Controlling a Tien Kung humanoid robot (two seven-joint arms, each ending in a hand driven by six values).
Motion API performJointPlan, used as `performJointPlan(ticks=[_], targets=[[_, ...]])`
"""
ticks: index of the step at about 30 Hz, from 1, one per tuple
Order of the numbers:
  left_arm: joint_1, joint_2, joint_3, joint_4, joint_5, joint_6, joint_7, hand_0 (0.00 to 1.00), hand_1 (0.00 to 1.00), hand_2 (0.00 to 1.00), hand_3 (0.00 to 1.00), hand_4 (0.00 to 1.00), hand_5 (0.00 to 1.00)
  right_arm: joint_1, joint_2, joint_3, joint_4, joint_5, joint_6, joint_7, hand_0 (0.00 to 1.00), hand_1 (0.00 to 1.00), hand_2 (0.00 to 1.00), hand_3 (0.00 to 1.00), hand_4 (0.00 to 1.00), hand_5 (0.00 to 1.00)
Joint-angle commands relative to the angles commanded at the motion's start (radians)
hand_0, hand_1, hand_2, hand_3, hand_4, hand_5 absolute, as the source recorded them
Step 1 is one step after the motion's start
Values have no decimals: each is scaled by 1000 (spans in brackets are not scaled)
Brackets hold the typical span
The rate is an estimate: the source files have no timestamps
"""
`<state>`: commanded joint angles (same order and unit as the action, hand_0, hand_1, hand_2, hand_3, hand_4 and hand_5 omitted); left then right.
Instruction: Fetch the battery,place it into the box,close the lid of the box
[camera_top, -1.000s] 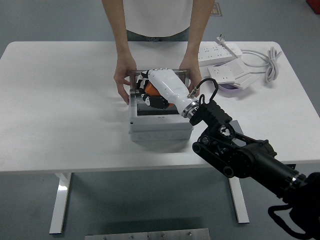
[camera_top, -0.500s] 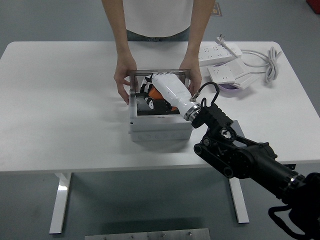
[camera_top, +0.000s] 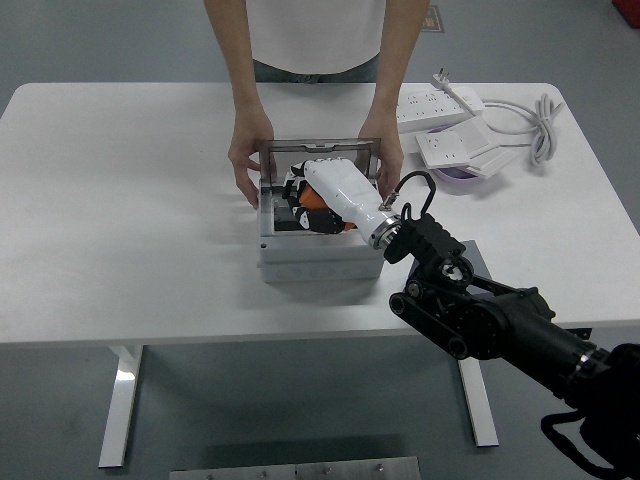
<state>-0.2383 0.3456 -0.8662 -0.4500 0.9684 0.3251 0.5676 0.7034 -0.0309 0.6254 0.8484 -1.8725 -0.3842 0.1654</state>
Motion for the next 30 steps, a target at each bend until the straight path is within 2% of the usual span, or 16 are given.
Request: performJointPlan(ticks=[14, 15, 20, 21, 26, 27, 30], targets=[[-1, 1, 2, 1, 1, 2, -3, 643, 690, 584, 596, 527, 2, -3, 1, 9, -16, 62, 42, 36, 225, 238, 313, 359, 298, 2], [-1, 1, 2, 1, 1, 2, -3, 643, 690, 584, 595, 527, 2, -3, 1, 10, -17, 63, 44, 38, 246, 263, 349, 396, 368, 2], [1, 1, 0, 0, 4, 2, -2, 643, 690, 584, 595, 527, 2, -3, 2, 16, -21, 72, 56, 44, 246, 263, 349, 396, 368, 2], [1, 1, 0, 0, 4, 2, -2, 643, 690, 584, 595, 526, 2, -3, 2, 17, -21, 73, 58, 46, 344, 358, 441, 512, 505, 2], [2, -1, -1, 0, 8, 2, 0, 643, 690, 584, 595, 526, 2, -3, 3, 26, -25, 80, 61, 54, 344, 358, 441, 512, 505, 2], [2, -1, -2, 0, 8, 1, 0, 643, 690, 579, 595, 525, 2, -3, 3, 27, -26, 82, 60, 56, 426, 436, 501, 559, 541, 23], [3, -1, -2, 0, 10, 1, 0, 643, 690, 579, 595, 525, 2, -3, 3, 30, -28, 85, 60, 57, 426, 436, 501, 559, 541, 23]])
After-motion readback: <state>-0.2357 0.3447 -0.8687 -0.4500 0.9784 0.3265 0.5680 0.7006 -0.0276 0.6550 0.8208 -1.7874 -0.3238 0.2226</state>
